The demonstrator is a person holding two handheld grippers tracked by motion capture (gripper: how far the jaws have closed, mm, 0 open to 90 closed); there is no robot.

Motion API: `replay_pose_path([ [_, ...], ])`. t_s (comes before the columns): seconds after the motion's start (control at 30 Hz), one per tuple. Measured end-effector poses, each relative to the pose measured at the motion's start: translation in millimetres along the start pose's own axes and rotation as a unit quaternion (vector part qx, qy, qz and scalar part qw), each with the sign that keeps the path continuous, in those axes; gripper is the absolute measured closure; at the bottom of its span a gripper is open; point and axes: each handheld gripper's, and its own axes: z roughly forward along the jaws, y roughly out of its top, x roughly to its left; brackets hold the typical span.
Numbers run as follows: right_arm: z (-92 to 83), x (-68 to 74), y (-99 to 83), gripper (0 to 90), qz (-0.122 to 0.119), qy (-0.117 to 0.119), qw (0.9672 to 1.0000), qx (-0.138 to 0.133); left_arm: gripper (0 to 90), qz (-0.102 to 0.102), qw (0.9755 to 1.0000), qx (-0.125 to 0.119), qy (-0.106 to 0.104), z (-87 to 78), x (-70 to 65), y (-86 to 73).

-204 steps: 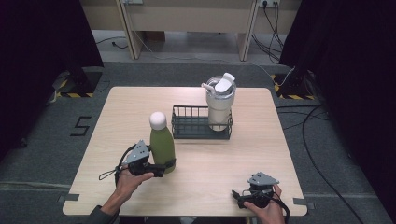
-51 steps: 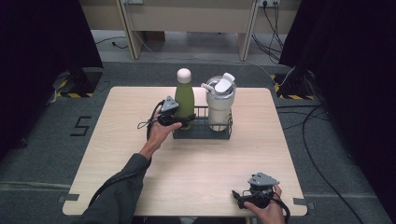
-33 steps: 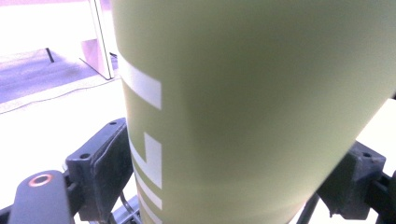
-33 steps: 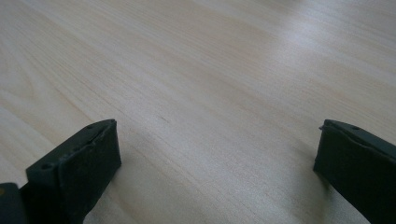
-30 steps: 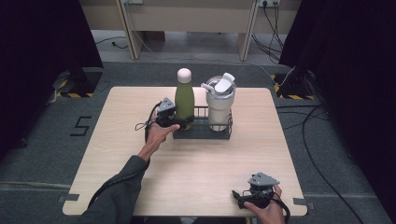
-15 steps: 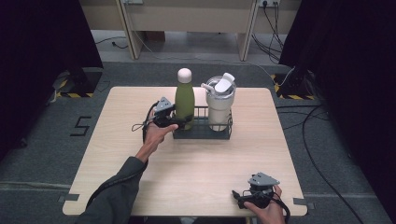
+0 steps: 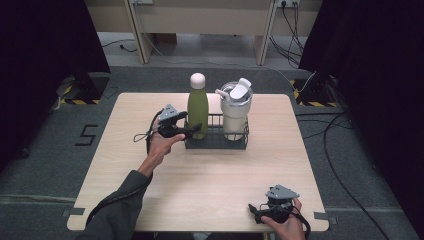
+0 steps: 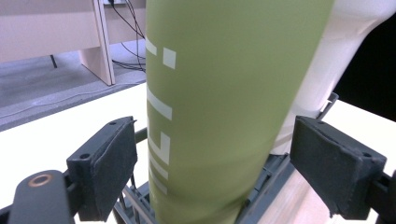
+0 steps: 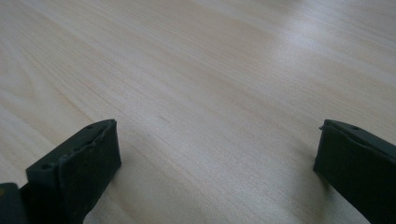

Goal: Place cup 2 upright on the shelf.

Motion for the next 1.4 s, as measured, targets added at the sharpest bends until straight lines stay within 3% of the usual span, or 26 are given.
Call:
replay_pose_path([
  [0.53,0.0,0.0,0.0,0.5,-0.001,0.000,1.0000,0.000,14.6,-0.017,0.9998,0.005,-0.009,-19.3,1.1,-4.2],
  [0.87,0.1,-0.2,0.0,0.5,-0.002,0.000,1.0000,0.000,14.6,-0.017,0.9997,0.007,-0.016,-31.8,1.7,-6.1],
  [1.4,0.1,-0.2,0.0,0.5,-0.002,0.000,1.0000,0.000,14.6,-0.026,0.9994,0.010,-0.022,-57.5,1.1,-20.5],
])
